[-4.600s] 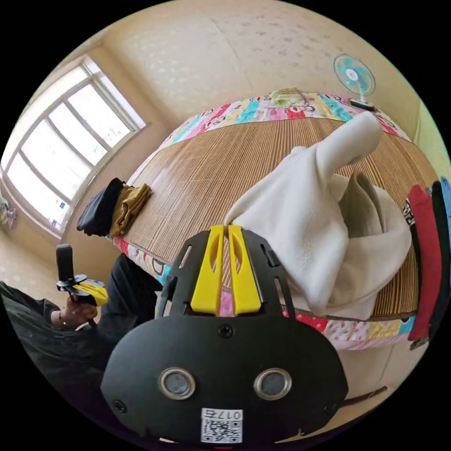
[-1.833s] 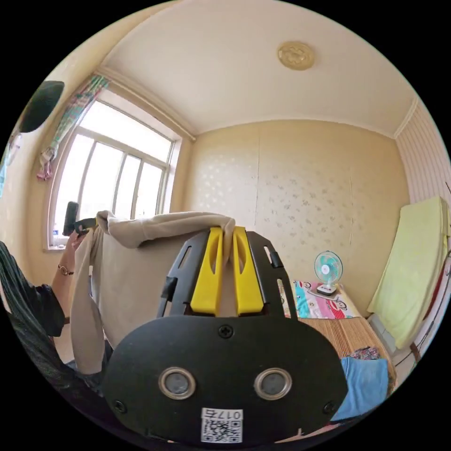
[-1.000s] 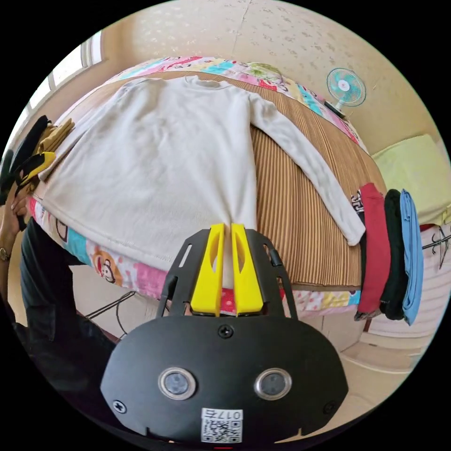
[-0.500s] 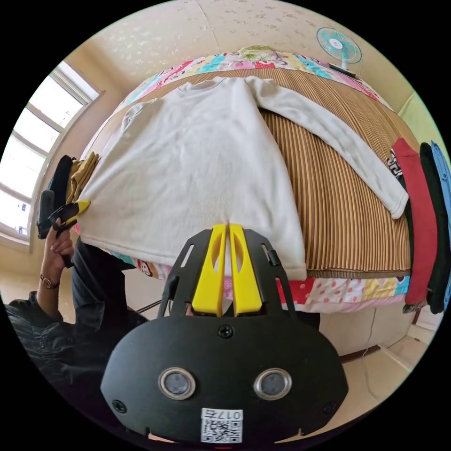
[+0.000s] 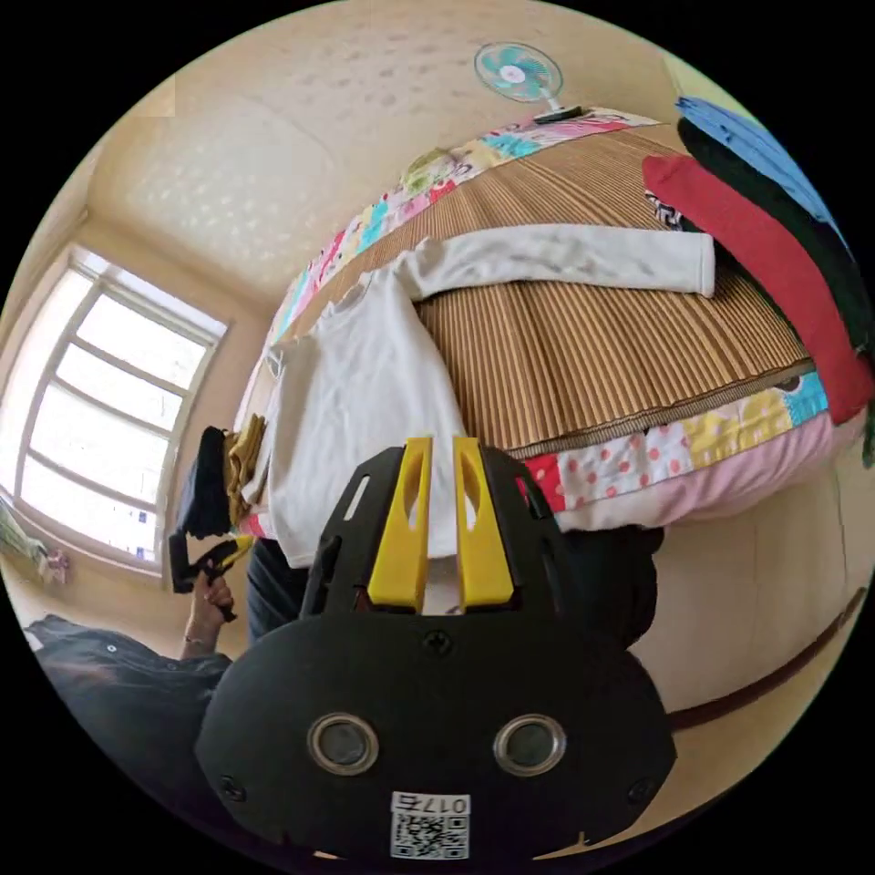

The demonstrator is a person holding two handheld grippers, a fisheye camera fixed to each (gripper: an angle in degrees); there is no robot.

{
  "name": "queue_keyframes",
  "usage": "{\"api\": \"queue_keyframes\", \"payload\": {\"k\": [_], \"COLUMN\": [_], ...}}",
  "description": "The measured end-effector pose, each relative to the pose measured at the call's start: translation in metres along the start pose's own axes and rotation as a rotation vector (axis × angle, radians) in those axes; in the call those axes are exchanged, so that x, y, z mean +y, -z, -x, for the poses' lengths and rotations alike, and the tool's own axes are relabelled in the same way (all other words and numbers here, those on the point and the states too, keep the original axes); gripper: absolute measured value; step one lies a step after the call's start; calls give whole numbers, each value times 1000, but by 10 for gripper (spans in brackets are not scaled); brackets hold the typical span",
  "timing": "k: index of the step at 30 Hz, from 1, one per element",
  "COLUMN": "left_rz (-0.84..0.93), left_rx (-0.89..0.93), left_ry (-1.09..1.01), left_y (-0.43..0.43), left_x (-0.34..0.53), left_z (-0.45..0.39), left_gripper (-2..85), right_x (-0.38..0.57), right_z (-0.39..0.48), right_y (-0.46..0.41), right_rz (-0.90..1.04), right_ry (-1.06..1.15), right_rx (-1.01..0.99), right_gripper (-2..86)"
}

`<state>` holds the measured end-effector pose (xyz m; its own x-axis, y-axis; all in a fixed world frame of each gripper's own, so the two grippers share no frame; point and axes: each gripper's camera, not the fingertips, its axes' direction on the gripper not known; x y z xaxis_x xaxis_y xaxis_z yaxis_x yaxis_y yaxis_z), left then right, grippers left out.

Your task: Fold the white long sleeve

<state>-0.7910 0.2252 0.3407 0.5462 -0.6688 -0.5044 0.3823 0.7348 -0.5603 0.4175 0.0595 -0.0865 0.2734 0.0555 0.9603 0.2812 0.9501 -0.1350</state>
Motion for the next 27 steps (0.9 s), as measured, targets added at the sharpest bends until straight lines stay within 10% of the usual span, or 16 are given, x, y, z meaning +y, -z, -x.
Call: {"api": "queue_keyframes", "payload": {"k": [5, 11, 20, 27], "left_rz": [-44, -101, -181, -230], "left_rx": [9, 1, -39, -2], "left_ry": [-50, -10, 66, 147], "left_y": [20, 51, 113, 121], "left_x": [-10, 1, 16, 20], "left_z": [-15, -20, 5, 20], "left_gripper": [66, 66, 73, 102], "right_x": [-73, -101, -117, -65], "right_z": [-127, -175, 108, 247], "right_y": [17, 13, 80, -124], "right_rz": [-220, -324, -767, -311], "right_ry": [-521, -653, 187, 558], "right_rx": [-110, -172, -27, -249], "right_gripper": [119, 53, 33, 38]}}
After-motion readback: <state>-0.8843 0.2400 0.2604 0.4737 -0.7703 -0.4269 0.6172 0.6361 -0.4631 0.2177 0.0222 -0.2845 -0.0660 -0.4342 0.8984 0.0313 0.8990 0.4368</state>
